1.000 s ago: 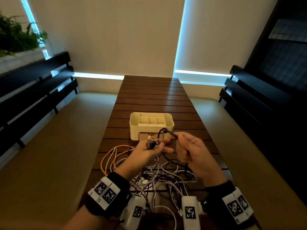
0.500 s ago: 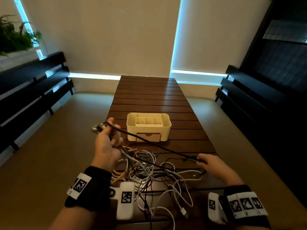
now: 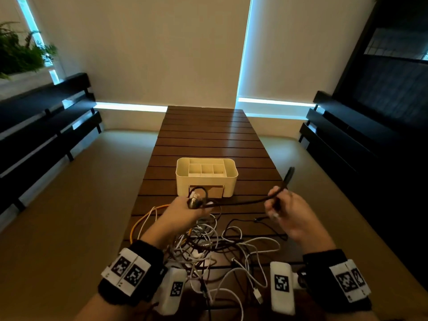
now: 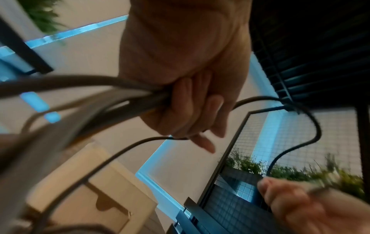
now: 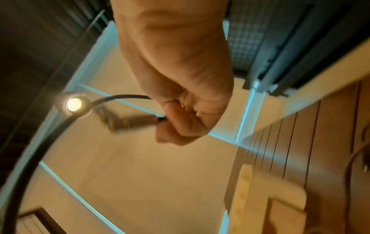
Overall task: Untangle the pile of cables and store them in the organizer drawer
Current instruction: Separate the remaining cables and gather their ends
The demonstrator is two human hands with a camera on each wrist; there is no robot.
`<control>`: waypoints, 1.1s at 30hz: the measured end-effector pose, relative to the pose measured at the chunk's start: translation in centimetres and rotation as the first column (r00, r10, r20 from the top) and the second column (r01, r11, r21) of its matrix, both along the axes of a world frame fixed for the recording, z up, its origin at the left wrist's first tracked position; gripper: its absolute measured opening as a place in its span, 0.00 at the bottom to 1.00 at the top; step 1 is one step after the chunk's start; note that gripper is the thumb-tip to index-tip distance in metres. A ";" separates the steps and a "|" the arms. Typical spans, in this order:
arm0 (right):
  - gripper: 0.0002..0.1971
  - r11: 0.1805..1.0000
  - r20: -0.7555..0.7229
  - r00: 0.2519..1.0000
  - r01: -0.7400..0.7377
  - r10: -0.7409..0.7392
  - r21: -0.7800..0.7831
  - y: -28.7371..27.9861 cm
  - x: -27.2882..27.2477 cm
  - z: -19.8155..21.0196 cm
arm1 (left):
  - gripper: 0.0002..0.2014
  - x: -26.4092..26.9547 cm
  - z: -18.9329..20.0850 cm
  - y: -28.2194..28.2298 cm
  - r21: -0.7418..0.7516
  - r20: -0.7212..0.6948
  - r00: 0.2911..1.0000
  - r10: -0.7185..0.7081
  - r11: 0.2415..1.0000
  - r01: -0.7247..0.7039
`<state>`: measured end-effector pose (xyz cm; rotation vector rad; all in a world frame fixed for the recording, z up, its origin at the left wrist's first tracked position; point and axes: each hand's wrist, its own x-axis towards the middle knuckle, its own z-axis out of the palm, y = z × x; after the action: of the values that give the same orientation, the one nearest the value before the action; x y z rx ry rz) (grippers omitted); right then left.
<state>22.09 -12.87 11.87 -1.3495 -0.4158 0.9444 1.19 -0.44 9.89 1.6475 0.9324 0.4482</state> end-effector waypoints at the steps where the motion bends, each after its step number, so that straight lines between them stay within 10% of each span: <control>1: 0.08 0.999 -0.061 0.998 -0.026 0.029 0.039 0.2 -0.5 0.4 | 0.08 0.3 0.1 -0.5 0.083 0.038 0.999 0.013 0.996 -0.017; 6: 0.23 0.930 -0.307 0.923 -0.117 0.231 0.349 0.6 -3.4 1.9 | 0.11 0.9 1.0 -1.8 0.054 0.552 0.828 0.100 0.986 -0.155; 12: 0.09 0.984 -0.581 0.809 0.020 0.089 0.179 2.9 -7.5 0.9 | 0.25 1.7 -0.2 -2.2 0.095 0.676 0.732 0.078 0.977 -0.192; 14: 0.24 0.986 -0.595 0.801 0.041 0.062 0.159 3.3 -8.2 0.1 | 0.21 1.9 -0.3 -2.7 0.068 0.695 0.714 0.087 0.980 -0.186; 19: 0.04 0.999 -0.438 0.898 -0.036 0.050 0.041 2.9 -8.4 0.2 | 0.19 2.1 -0.3 -2.8 -0.051 0.663 0.733 0.154 0.986 -0.161; 33: 0.08 0.974 -0.299 0.938 -0.210 0.177 -0.083 3.0 -9.8 -0.5 | 0.13 2.4 0.3 -3.0 -0.204 0.602 0.785 0.149 0.978 -0.029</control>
<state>12.32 -9.86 11.35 -1.2618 -0.2752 1.3286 3.61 -3.45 10.18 1.1643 0.5324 0.8785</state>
